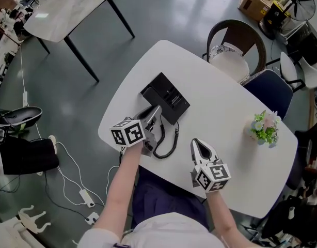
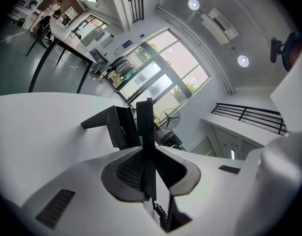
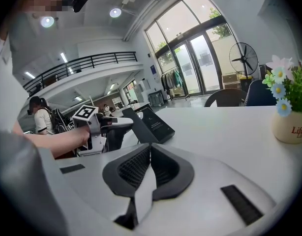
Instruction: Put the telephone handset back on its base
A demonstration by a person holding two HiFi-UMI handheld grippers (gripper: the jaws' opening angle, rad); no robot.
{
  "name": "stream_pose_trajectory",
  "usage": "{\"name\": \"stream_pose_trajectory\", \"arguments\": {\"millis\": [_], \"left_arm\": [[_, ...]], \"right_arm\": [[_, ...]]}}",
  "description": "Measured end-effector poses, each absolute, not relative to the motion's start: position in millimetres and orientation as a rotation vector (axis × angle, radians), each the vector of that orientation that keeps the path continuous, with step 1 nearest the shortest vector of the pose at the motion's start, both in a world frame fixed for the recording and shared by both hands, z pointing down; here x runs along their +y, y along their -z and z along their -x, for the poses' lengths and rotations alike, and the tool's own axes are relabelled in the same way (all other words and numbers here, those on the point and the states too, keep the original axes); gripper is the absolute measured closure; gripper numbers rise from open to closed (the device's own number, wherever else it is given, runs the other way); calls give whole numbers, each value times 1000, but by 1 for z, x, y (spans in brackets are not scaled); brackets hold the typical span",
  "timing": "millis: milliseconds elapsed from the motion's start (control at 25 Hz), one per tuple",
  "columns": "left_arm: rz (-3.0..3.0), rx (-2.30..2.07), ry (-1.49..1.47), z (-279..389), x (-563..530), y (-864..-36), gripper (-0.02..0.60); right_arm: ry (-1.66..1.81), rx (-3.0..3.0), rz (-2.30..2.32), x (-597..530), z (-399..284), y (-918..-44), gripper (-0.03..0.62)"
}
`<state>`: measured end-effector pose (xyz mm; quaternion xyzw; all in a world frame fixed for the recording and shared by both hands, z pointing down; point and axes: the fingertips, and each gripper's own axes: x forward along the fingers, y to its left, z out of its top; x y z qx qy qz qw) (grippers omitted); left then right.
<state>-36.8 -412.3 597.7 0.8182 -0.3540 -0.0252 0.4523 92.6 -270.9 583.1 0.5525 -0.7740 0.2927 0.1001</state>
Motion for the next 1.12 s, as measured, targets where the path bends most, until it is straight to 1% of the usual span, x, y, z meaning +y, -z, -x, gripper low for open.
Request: {"name": "stream_pose_trajectory", "arguments": {"millis": [720,1120], "left_arm": [[-1900,-817,102,41,-425,-614,500],[-1883,-865,94,44,-425,-622,488]], "right_arm": [[-872,-2281,-1634,-269,-96,-586,562],[-876,-2286,-1621,-268,-91,-587,562]]}}
